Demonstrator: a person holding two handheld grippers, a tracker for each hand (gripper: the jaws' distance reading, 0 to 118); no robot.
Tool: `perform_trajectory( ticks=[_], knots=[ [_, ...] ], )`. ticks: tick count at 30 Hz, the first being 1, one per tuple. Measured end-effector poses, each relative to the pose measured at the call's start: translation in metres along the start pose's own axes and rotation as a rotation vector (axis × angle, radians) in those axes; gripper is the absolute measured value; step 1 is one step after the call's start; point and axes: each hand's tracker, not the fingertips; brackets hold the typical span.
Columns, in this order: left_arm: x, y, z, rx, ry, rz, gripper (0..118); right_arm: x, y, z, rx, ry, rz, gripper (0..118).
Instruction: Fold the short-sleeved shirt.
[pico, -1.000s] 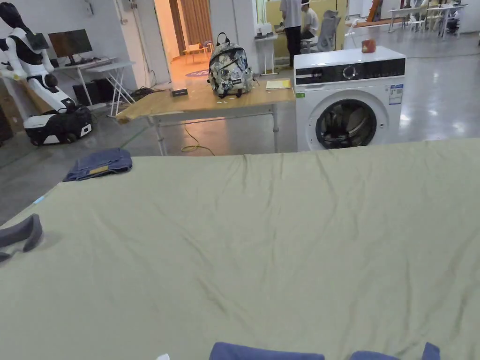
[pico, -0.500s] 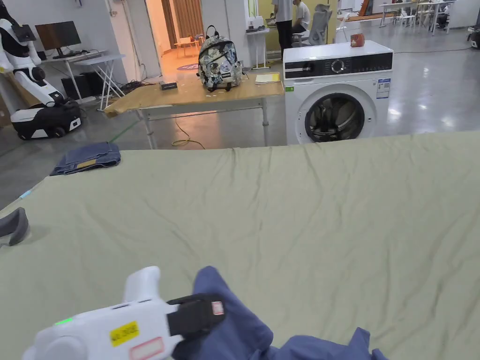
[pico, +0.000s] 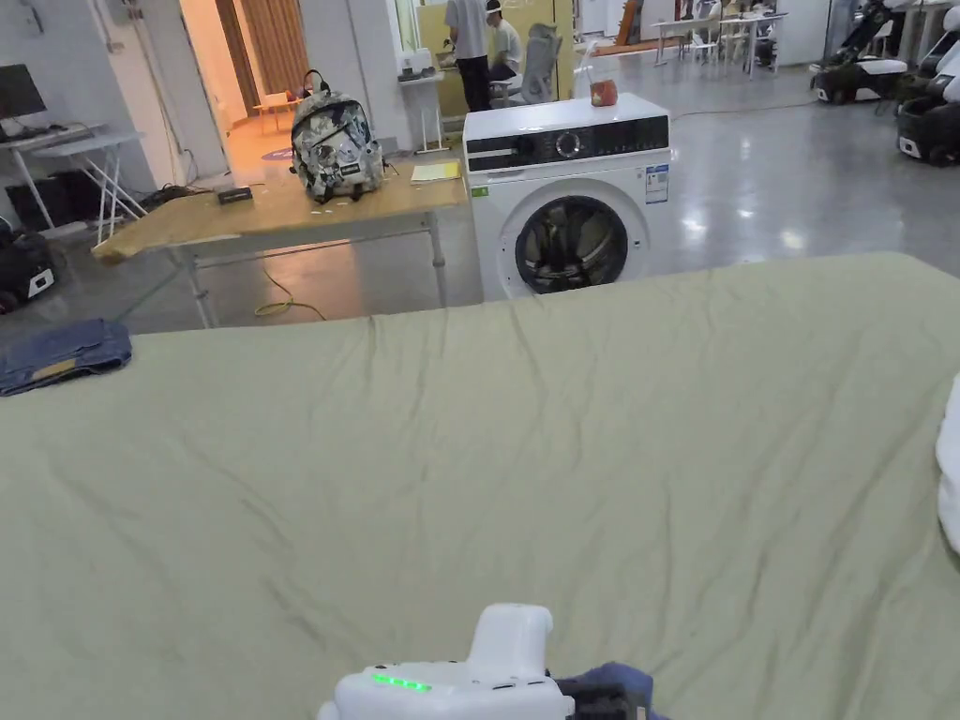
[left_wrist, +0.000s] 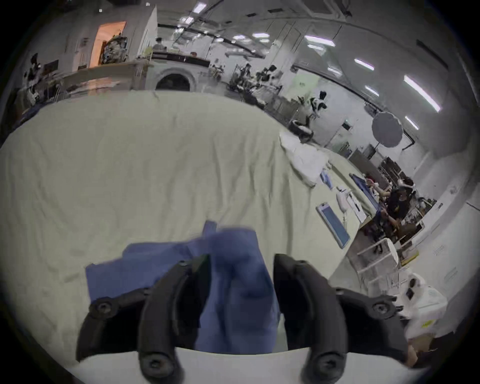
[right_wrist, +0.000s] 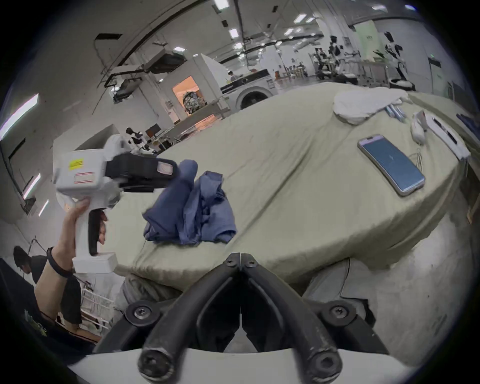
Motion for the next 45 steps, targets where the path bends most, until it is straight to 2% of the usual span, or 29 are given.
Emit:
perform_trajectory(
  ticks=[3, 5, 6, 8, 9, 12, 14, 17, 19, 20, 21, 23, 26, 27, 29, 31, 34, 38, 40, 41, 43, 44, 45],
  knots=[
    [-0.009, 0.005, 0.024, 0.042, 0.021, 0.035, 52, 0.000, 0.004, 0.001, 0.011, 0.017, 0.009, 0],
    [-0.024, 0.001, 0.031, 0.086, -0.015, 0.127, 50, -0.001, 0.006, 0.001, 0.026, 0.031, 0.027, 0],
    [-0.031, -0.003, 0.027, 0.066, -0.078, 0.196, 45, -0.002, 0.007, 0.000, 0.027, 0.035, 0.032, 0],
    [-0.036, -0.016, 0.009, 0.036, -0.119, 0.268, 11, -0.003, 0.009, -0.003, 0.025, 0.036, 0.040, 0],
    [-0.035, -0.023, -0.004, 0.025, -0.099, 0.238, 5, -0.005, 0.010, -0.005, 0.024, 0.035, 0.045, 0],
    [-0.031, -0.043, -0.054, -0.146, -0.070, 0.171, 5, -0.013, 0.010, -0.005, 0.015, 0.029, 0.076, 0],
    [-0.038, -0.058, -0.087, -0.226, -0.060, 0.190, 4, -0.019, 0.009, -0.005, 0.012, 0.030, 0.087, 0],
    [-0.047, -0.057, -0.078, -0.150, -0.133, 0.275, 3, -0.035, 0.010, -0.018, -0.016, 0.067, 0.063, 0],
    [-0.048, -0.051, -0.060, -0.120, -0.137, 0.276, 4, -0.047, 0.014, -0.037, -0.050, 0.101, 0.105, 0],
    [-0.046, -0.046, -0.047, -0.076, -0.107, 0.240, 4, -0.052, 0.018, -0.049, -0.066, 0.094, 0.154, 0],
    [-0.045, -0.041, -0.030, -0.042, -0.085, 0.204, 8, -0.060, 0.024, -0.062, -0.073, 0.078, 0.207, 0],
    [-0.050, -0.032, 0.006, 0.009, -0.111, 0.177, 25, -0.074, 0.040, -0.090, -0.089, 0.054, 0.284, 0],
    [-0.067, -0.029, 0.057, 0.093, -0.074, 0.195, 44, -0.081, 0.064, -0.143, -0.164, 0.059, 0.290, 0],
    [-0.075, -0.030, 0.069, 0.104, -0.043, 0.217, 51, -0.079, 0.066, -0.168, -0.220, 0.030, 0.325, 0],
    [-0.090, -0.036, 0.082, 0.125, 0.022, 0.247, 51, -0.077, 0.062, -0.212, -0.426, -0.107, 0.429, 0],
    [-0.099, -0.038, 0.085, 0.102, 0.021, 0.279, 51, -0.078, 0.066, -0.209, -0.379, -0.058, 0.451, 0],
    [-0.122, -0.053, 0.064, 0.072, 0.008, 0.355, 51, -0.078, 0.065, -0.204, -0.390, -0.072, 0.403, 0],
    [-0.147, -0.074, 0.015, -0.013, -0.136, 0.453, 51, -0.085, 0.056, -0.198, -0.350, -0.101, 0.438, 0],
    [-0.154, -0.087, -0.006, -0.069, -0.158, 0.492, 51, -0.086, 0.055, -0.199, -0.354, -0.109, 0.445, 0],
    [-0.160, -0.094, -0.011, -0.071, -0.214, 0.559, 51, -0.086, 0.056, -0.201, -0.359, -0.110, 0.447, 0],
    [-0.167, -0.100, -0.014, 0.035, -0.381, 0.749, 51, -0.086, 0.058, -0.201, -0.366, -0.110, 0.436, 0],
    [-0.169, -0.104, -0.017, 0.043, -0.394, 0.777, 45, -0.084, 0.059, -0.202, -0.368, -0.108, 0.431, 0],
    [-0.167, -0.105, -0.018, 0.042, -0.353, 0.733, 30, -0.083, 0.059, -0.203, -0.368, -0.107, 0.432, 0]
  ],
)
